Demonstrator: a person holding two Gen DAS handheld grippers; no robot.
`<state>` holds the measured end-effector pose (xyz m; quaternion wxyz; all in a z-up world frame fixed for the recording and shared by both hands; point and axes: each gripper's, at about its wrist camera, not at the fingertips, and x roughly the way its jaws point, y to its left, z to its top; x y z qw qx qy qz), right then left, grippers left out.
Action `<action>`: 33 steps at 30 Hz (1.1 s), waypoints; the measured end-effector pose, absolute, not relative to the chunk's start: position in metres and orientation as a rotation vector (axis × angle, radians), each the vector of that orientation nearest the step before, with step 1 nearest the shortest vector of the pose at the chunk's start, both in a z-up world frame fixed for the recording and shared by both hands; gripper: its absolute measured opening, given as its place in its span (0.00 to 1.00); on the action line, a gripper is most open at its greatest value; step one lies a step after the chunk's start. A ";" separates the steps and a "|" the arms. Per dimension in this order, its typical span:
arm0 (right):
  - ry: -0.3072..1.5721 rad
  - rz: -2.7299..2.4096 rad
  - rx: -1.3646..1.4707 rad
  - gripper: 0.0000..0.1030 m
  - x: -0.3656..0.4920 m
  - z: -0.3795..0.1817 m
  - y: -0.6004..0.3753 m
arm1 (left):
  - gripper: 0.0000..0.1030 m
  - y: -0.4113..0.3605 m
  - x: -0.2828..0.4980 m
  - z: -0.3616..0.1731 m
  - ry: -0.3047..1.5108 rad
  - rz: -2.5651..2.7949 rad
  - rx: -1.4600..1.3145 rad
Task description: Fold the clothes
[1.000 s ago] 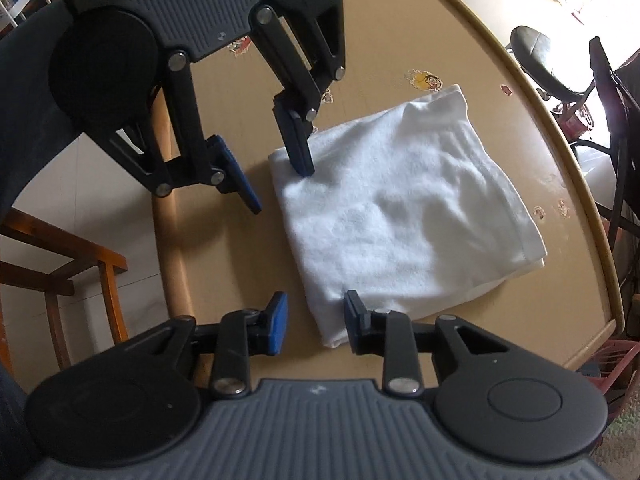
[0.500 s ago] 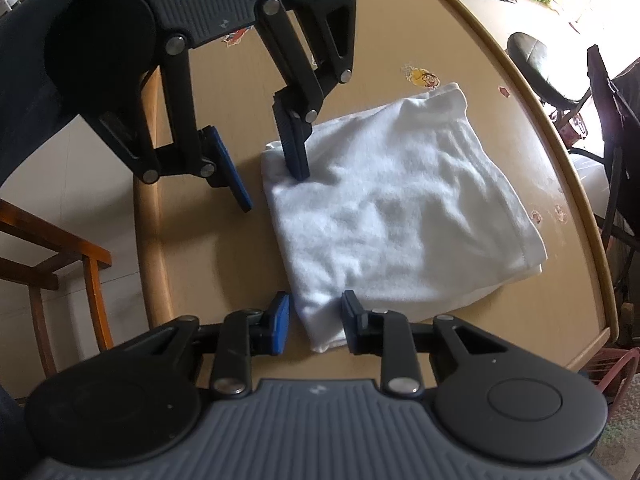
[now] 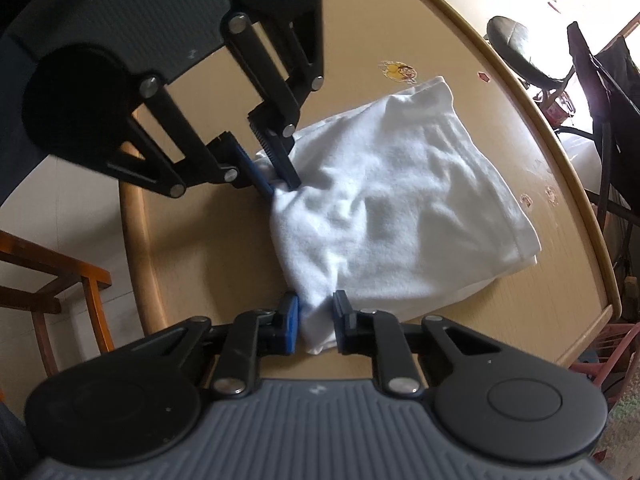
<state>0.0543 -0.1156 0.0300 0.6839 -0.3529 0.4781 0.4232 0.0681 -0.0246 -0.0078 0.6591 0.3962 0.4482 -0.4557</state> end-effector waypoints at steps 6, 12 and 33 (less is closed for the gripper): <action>1.076 0.932 -0.738 0.07 0.059 0.032 -0.122 | 0.08 -0.024 0.071 -0.008 1.000 -1.010 0.892; 1.082 0.953 -0.720 0.06 0.053 0.047 -0.122 | 0.06 -0.020 0.069 -0.003 1.030 -1.024 0.864; 1.152 1.072 -0.656 0.06 0.028 0.099 -0.120 | 0.06 0.012 0.029 0.056 1.132 -1.189 0.713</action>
